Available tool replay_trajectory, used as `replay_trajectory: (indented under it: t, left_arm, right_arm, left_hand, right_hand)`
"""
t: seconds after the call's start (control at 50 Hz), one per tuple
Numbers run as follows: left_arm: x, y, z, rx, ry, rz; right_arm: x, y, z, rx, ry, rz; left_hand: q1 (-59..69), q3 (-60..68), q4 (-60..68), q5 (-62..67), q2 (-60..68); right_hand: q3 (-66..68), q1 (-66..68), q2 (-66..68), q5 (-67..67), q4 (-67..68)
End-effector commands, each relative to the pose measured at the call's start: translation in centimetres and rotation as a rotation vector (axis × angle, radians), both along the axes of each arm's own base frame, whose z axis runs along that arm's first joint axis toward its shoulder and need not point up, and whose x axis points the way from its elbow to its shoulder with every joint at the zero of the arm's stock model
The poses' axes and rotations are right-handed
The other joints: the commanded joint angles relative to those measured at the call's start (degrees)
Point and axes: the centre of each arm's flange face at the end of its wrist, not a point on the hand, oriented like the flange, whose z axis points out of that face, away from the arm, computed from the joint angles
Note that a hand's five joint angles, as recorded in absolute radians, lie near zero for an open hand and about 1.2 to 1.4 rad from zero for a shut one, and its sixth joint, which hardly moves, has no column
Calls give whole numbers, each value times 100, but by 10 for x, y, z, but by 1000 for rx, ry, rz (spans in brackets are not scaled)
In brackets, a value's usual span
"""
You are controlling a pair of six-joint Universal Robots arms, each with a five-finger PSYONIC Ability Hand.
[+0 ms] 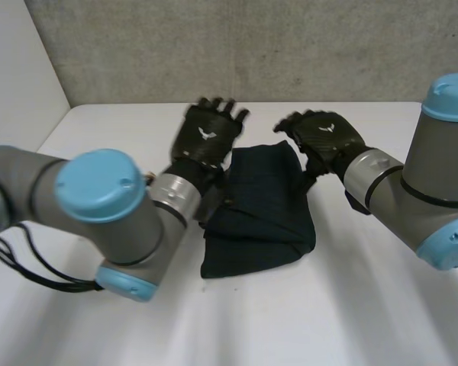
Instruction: Fold the shorts.
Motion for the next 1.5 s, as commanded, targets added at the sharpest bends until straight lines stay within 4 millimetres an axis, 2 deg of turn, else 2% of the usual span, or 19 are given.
replay_trajectory:
  t: [0.02,0.1,0.22,0.38,0.56,0.82,0.9,0.98,1.0,1.04,1.06,1.08,1.1,1.14,1.2,1.22,1.32,1.38,1.5]
  left_arm:
    - [-23,-2,-38,184,-47,-38]
    - [-28,-9,-54,235,-82,-27]
    - [-25,-18,-57,248,-100,39]
    - [-9,-11,-74,316,-231,117]
    - [12,-2,-88,285,-419,244]
    - [21,11,-87,299,-460,239]
    - [20,8,-81,289,-441,241]
    - [18,7,-48,234,-367,241]
    - [17,7,-31,204,-329,235]
    - [15,6,-11,165,-273,225]
    - [15,6,-3,147,-249,223]
    - [16,7,18,111,-187,216]
    - [17,8,29,96,-155,214]
    - [23,12,59,60,-65,211]
    - [34,14,86,44,26,222]
    - [43,14,102,40,85,234]
    - [79,17,130,70,197,290]
    - [102,23,138,113,215,337]
    - [126,34,135,204,225,389]
  right_arm:
    - [-6,-23,-39,111,107,-33]
    - [-3,-34,-49,114,116,-35]
    - [3,-47,-59,115,121,-28]
    - [8,-42,-70,151,178,32]
    - [15,-37,-70,116,203,120]
    - [16,-37,-98,154,251,141]
    - [16,-38,-95,110,290,154]
    - [15,-37,-61,43,256,137]
    - [14,-35,-38,5,217,125]
    - [12,-32,-18,-23,169,108]
    - [9,-31,1,-53,119,87]
    - [8,-30,10,-67,88,73]
    - [5,-30,18,-79,56,57]
    - [-1,-27,43,-120,-39,-11]
    - [-14,-21,70,-164,-120,-114]
    - [-23,-13,86,-190,-159,-184]
    - [-48,9,114,-257,-168,-340]
    - [-58,25,118,-257,-145,-369]
    - [-66,43,117,-242,-94,-373]
  left_hand:
    - [113,34,61,-42,73]
    - [146,68,95,-8,107]
    - [163,84,111,9,123]
    - [230,151,178,76,190]
    - [247,169,196,93,207]
    - [331,253,280,177,292]
    - [331,253,280,177,292]
    - [348,270,297,194,308]
    - [348,270,297,194,308]
    - [332,253,280,177,292]
    - [331,253,280,177,292]
    - [331,253,280,177,292]
    - [331,253,280,177,292]
    - [298,219,246,143,258]
    - [281,202,229,127,241]
    - [281,202,229,126,241]
    - [281,202,229,126,241]
    - [281,202,229,126,241]
    - [230,152,179,76,191]
  right_hand:
    - [-157,-111,-210,-373,-298]
    - [-157,-111,-210,-373,-298]
    - [-157,-111,-210,-373,-298]
    - [-157,-111,-210,-373,-298]
    - [-157,-111,-210,-373,-298]
    - [-157,-111,-210,-373,-298]
    - [-157,-111,-210,-373,-298]
    - [-157,-111,-210,-373,-298]
    - [-157,-111,-210,-373,-298]
    - [-157,-111,-210,-373,-298]
    - [-157,-111,-210,-373,-298]
    - [-157,-111,-210,-373,-298]
    - [-157,-111,-210,-373,-298]
    - [-157,-111,-210,-373,-298]
    - [-157,-111,-210,-373,-298]
    - [-157,-111,-210,-373,-298]
    - [-157,-111,-210,-373,-298]
    - [-157,-111,-210,-373,-298]
    - [-157,-111,-210,-373,-298]
